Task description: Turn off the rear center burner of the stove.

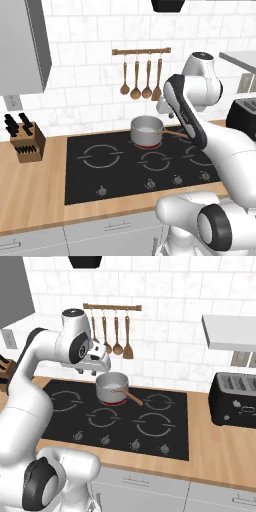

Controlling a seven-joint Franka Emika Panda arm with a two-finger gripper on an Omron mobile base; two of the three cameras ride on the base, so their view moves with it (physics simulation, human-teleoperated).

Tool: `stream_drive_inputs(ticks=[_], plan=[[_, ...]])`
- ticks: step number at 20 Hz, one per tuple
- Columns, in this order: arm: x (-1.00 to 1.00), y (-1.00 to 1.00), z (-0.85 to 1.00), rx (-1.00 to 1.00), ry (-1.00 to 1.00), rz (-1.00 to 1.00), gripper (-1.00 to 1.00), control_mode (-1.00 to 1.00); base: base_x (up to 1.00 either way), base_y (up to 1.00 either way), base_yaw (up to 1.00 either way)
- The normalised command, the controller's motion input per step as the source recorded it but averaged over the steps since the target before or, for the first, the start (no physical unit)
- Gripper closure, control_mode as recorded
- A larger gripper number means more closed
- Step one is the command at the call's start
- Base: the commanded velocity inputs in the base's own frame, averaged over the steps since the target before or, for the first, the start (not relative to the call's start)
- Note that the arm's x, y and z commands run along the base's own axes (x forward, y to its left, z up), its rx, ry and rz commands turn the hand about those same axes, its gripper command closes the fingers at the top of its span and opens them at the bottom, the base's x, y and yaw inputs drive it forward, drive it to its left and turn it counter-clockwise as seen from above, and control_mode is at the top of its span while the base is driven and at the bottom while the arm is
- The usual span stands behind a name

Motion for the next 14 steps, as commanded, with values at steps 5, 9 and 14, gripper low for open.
stream_drive_inputs(ticks=[5, 9, 14], plan=[[-0.22, -0.07, -0.28, 0.01, 0.05, -0.03, -1.0, -1.0, 0.0, 0.0, 0.0], [-0.51, -0.34, -0.76, 0.06, 0.2, -0.14, -1.0, -1.0, 0.0, 0.0, 0.0], [-0.24, -0.25, -0.98, 0.05, 0.35, -0.19, -1.0, -1.0, 0.0, 0.0, 0.0]])
